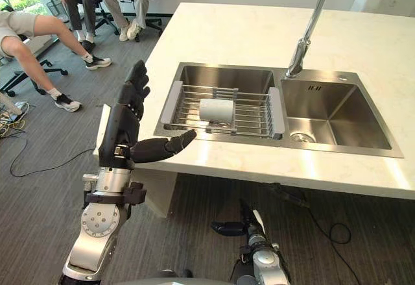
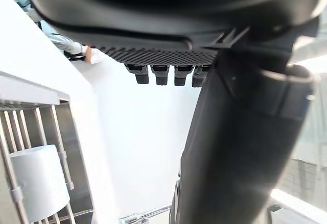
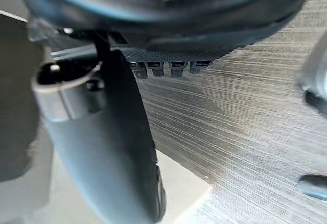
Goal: Walk over to the sink, pick up the cup, carry it to the dishwasher, place the cup inside the dishwasher, then close the dishwasher door
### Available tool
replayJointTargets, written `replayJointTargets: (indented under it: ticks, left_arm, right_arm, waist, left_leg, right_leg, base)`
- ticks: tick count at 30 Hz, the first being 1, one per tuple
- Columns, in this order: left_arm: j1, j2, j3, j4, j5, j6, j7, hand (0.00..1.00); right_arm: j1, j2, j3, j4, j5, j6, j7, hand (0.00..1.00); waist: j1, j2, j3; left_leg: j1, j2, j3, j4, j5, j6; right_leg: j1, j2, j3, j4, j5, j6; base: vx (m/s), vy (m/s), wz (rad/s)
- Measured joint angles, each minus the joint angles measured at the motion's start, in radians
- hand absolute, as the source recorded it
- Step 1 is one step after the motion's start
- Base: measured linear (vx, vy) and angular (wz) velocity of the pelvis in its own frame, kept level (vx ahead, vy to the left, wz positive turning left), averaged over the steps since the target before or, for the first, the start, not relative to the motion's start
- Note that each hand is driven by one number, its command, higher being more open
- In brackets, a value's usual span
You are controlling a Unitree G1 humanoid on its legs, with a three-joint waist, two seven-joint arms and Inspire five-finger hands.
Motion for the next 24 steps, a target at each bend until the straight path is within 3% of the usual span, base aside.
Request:
replayJointTargets:
  ticks: [1,3,5,6,10,13,14,15,18,24]
  left_arm:
    - [0.003,-0.024,-0.011,0.025,0.001,0.018,0.000,1.00]
    - [0.001,-0.042,-0.021,0.028,0.003,0.023,-0.010,1.00]
    - [-0.004,-0.042,-0.021,0.028,0.009,0.022,-0.023,1.00]
    - [-0.010,-0.042,-0.021,0.029,0.009,0.022,-0.035,1.00]
    - [-0.025,-0.038,-0.020,0.066,0.014,0.023,-0.038,1.00]
    - [-0.043,-0.029,-0.021,0.070,0.042,0.023,-0.038,1.00]
    - [-0.061,-0.025,-0.021,0.070,0.058,0.023,-0.038,1.00]
    - [-0.073,-0.020,-0.018,0.070,0.065,0.022,-0.036,1.00]
    - [-0.079,0.011,-0.016,0.070,0.078,0.024,-0.027,1.00]
    - [-0.079,0.038,-0.018,0.070,0.105,0.036,-0.028,1.00]
  right_arm:
    - [0.001,-0.013,-0.003,0.024,-0.005,0.000,-0.002,1.00]
    - [0.008,-0.022,-0.007,0.033,-0.003,0.005,-0.001,1.00]
    - [0.019,-0.028,-0.016,0.030,-0.001,0.006,-0.005,1.00]
    - [0.024,-0.041,-0.018,0.031,0.000,0.007,-0.013,1.00]
    - [0.025,-0.059,-0.017,0.031,0.006,0.008,-0.020,1.00]
    - [0.018,-0.056,-0.017,0.015,0.008,0.006,-0.024,1.00]
    - [0.017,-0.055,-0.016,0.007,0.008,0.006,-0.024,1.00]
    - [0.023,-0.058,-0.016,0.003,0.007,0.006,-0.024,1.00]
    - [0.046,-0.040,-0.013,-0.015,0.007,0.007,-0.023,1.00]
    - [0.075,-0.027,-0.013,-0.016,0.006,0.007,-0.018,1.00]
  waist:
    - [0.000,0.029,-0.005]
    - [0.008,0.051,-0.011]
    - [0.003,0.053,-0.013]
    - [0.000,0.053,-0.013]
    - [0.014,0.058,-0.007]
    - [0.021,0.060,-0.008]
    - [0.026,0.062,-0.009]
    - [0.035,0.071,-0.015]
    - [0.034,0.043,-0.027]
    - [0.031,0.040,-0.037]
  left_leg:
    - [0.007,0.033,-0.012,0.003,-0.006,-0.011]
    - [0.018,0.070,-0.017,0.000,-0.020,-0.033]
    - [0.014,0.100,-0.026,0.025,-0.031,-0.050]
    - [-0.022,0.120,-0.052,0.099,-0.048,-0.075]
    - [-0.160,0.156,-0.076,0.424,-0.069,-0.093]
    - [-0.207,0.111,-0.122,0.324,-0.096,-0.065]
    - [-0.211,0.079,-0.158,0.195,-0.054,-0.061]
    - [-0.190,0.065,-0.169,0.120,0.055,-0.032]
    - [-0.163,0.025,-0.150,0.042,0.090,-0.012]
    - [-0.054,-0.005,-0.118,-0.070,0.112,-0.002]
  right_leg:
    - [0.029,0.035,-0.006,-0.031,0.014,-0.007]
    - [0.063,0.086,-0.010,-0.084,0.021,-0.024]
    - [0.094,0.122,-0.018,-0.130,0.019,-0.040]
    - [0.111,0.139,-0.030,-0.161,0.000,-0.049]
    - [0.186,0.147,-0.042,-0.209,0.006,-0.073]
    - [0.203,0.135,-0.033,-0.210,-0.003,-0.073]
    - [0.201,0.129,-0.025,-0.202,-0.008,-0.063]
    - [0.193,0.127,-0.001,-0.181,-0.012,-0.034]
    - [0.179,0.098,0.024,-0.197,-0.005,-0.006]
    - [0.246,0.082,0.074,-0.263,0.007,0.012]
  base:
    - [0.20,-0.213,-0.01]
    - [0.17,-0.186,-0.15]
    - [0.12,-0.178,0.00]
    - [0.06,-0.131,0.19]
    - [0.08,-0.061,0.15]
    - [0.09,0.074,-0.09]
    - [0.11,0.154,-0.29]
    - [0.11,0.154,-0.26]
    - [0.14,0.087,-0.06]
    - [0.10,0.048,-0.14]
